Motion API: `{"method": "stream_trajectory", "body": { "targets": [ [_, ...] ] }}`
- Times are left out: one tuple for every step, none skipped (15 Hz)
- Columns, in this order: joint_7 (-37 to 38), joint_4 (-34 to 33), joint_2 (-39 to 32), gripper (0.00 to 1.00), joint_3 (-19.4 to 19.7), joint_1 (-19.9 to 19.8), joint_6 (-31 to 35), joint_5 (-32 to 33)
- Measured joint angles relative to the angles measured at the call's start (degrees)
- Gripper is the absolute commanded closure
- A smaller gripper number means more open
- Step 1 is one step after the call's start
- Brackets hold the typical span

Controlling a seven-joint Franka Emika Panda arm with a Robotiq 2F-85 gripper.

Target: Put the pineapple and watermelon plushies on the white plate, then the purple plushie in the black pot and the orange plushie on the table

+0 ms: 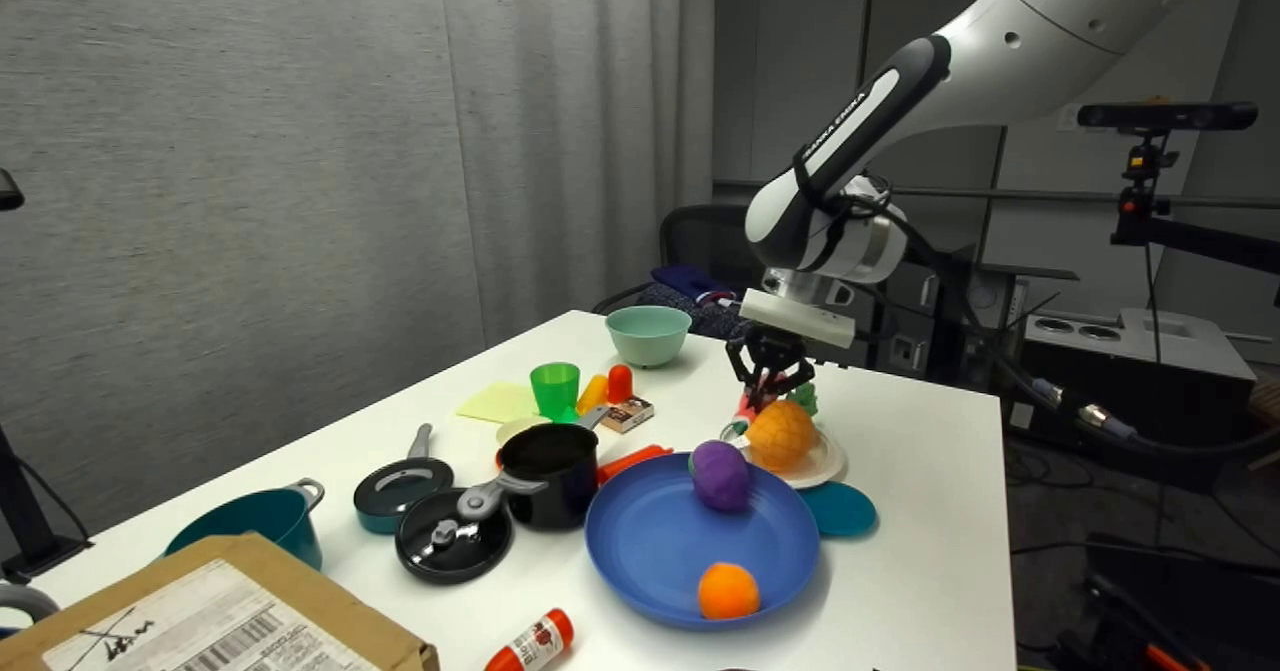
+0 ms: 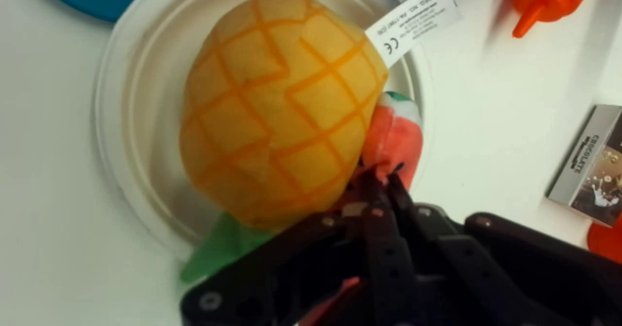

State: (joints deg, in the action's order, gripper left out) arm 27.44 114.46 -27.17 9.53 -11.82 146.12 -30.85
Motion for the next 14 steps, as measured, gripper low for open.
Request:
{"method": "stream_trajectory", "body": {
  "targets": [
    [0.03,-0.21,-0.71,0.99,-0.18,0.33,0.0,0.38],
    [0.06,-0.41,-1.36,0.72,-0.29,0.66,0.0,0.87],
    [0.07,-0.68,-1.84,0.69,-0.38,0.93,0.0,1.4],
    [0.06,-0.93,-2.09,0.62,-0.46,1.12,-0.01,1.95],
    [0.06,-1.14,-2.1,0.55,-0.54,1.25,-0.03,2.57],
    [0.0,-1.4,-2.04,0.46,-0.6,1.35,-0.12,3.23],
    [-0.11,-1.67,-1.93,0.4,-0.68,1.45,-0.16,4.05],
    [-0.24,-1.88,-1.73,0.31,-0.73,1.62,-0.16,4.88],
    [-0.47,-2.01,-1.36,0.24,-0.75,1.85,-0.16,5.81],
    [-1.13,-2.12,-0.81,0.18,-0.91,2.07,-0.17,6.63],
    [-2.66,-2.19,-0.09,0.09,-1.36,2.16,-0.35,7.07],
    [-4.79,-2.24,0.84,0.03,-2.05,2.17,-1.03,7.19],
    [-6.97,-2.25,1.86,0.0,-2.85,2.18,-2.15,7.21],
    [-8.95,-2.26,2.85,0.0,-3.66,2.2,-3.51,7.23]
  ]
}}
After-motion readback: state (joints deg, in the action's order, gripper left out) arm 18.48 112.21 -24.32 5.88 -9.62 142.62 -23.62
